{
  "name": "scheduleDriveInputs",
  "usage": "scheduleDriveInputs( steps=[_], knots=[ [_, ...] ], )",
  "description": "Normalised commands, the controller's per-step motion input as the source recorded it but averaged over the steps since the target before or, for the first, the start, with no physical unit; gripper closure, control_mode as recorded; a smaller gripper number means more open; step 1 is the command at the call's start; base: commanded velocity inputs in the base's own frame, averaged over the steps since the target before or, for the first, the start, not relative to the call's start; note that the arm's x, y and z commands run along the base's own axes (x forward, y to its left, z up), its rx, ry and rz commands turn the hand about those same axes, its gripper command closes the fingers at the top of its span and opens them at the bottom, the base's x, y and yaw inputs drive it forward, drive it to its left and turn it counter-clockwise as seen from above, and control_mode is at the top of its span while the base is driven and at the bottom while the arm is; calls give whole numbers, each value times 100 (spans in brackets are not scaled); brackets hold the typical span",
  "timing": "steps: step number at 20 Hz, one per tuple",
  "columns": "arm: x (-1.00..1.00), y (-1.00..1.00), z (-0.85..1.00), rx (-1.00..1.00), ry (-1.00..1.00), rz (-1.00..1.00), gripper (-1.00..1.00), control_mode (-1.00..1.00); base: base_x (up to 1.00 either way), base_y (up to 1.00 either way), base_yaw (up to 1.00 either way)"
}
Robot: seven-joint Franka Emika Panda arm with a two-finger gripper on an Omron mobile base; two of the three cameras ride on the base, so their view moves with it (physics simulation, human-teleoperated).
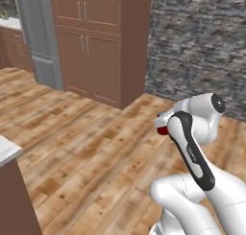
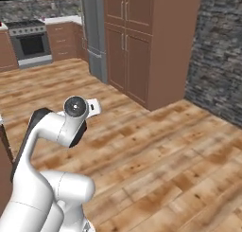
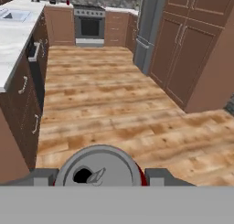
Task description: Four empty soda cans are scattered around the kitchen. Gather all the cans and cluster them next to the stove for recycling.
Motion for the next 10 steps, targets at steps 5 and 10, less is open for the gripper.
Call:
scheduleDriveInputs(
  steps=[5, 10],
  knots=[
    [0, 0, 0, 0, 0, 0, 100, 100, 100, -25, 33],
    [0, 0, 0, 0, 0, 0, 100, 100, 100, -13, 35]
  ],
)
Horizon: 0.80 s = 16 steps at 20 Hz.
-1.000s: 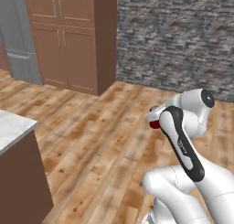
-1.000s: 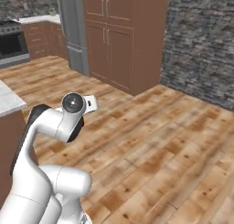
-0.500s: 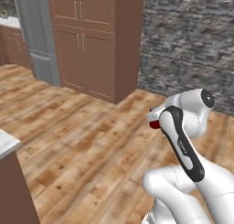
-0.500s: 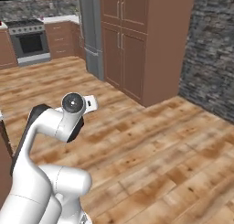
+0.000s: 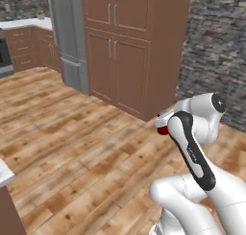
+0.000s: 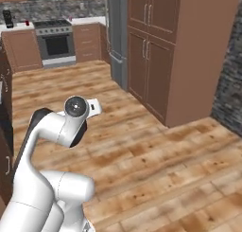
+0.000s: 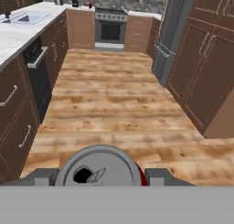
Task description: Four empty soda cans are scattered around the kitchen. Gather all the cans and cluster them next to the stove for recycling.
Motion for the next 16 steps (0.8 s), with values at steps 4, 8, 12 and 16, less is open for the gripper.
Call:
scheduleDriveInputs(
  steps=[4, 8, 12, 16],
  knots=[
    [0, 0, 0, 0, 0, 0, 100, 100, 100, -14, 40],
    [0, 0, 0, 0, 0, 0, 100, 100, 100, -13, 41],
    [0, 0, 0, 0, 0, 0, 100, 100, 100, -23, 37],
    [0, 0, 0, 0, 0, 0, 100, 100, 100, -31, 34]
  ],
)
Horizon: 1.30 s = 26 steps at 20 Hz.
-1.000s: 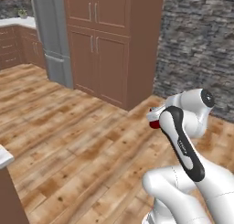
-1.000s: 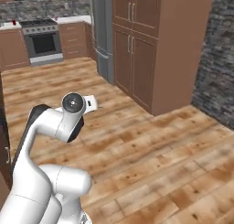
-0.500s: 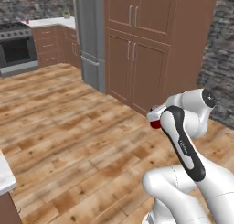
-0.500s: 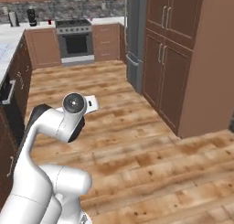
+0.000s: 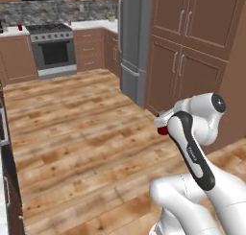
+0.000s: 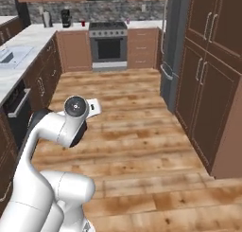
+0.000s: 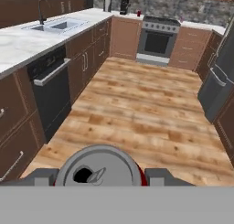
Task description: Four empty soda cans are scattered around the kitchen. Gather all the cans and cluster them next to the stove for recycling.
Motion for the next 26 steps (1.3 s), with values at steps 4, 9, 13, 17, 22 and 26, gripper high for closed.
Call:
scheduleDriveInputs(
  steps=[4, 9, 13, 17, 22, 26],
  knots=[
    [0, 0, 0, 0, 0, 0, 100, 100, 100, -43, 19],
    [0, 0, 0, 0, 0, 0, 100, 100, 100, -49, 7],
    [0, 0, 0, 0, 0, 0, 100, 100, 100, -41, 8],
    [0, 0, 0, 0, 0, 0, 100, 100, 100, -33, 11],
    [0, 0, 0, 0, 0, 0, 100, 100, 100, -24, 16],
    [0, 0, 0, 0, 0, 0, 100, 100, 100, -21, 17]
  ],
)
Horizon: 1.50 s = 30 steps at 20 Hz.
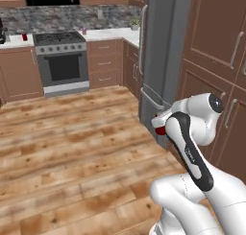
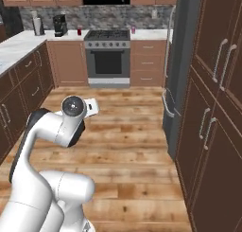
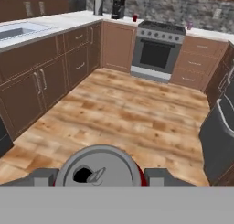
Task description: Four empty soda cans are scattered around the kitchen. Gather all the cans and cluster them next to the stove for recycling.
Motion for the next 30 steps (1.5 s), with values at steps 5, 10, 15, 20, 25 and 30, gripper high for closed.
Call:
scheduleDriveInputs(
  steps=[5, 10, 15, 20, 25, 30],
  knots=[
    [0, 0, 0, 0, 0, 0, 100, 100, 100, -16, 20],
    [0, 0, 0, 0, 0, 0, 100, 100, 100, -14, 17],
    [0, 0, 0, 0, 0, 0, 100, 100, 100, -22, 16],
    [0, 0, 0, 0, 0, 0, 100, 100, 100, -32, 13],
    [0, 0, 0, 0, 0, 0, 100, 100, 100, -39, 12],
    [0, 0, 0, 0, 0, 0, 100, 100, 100, -42, 12]
  ],
)
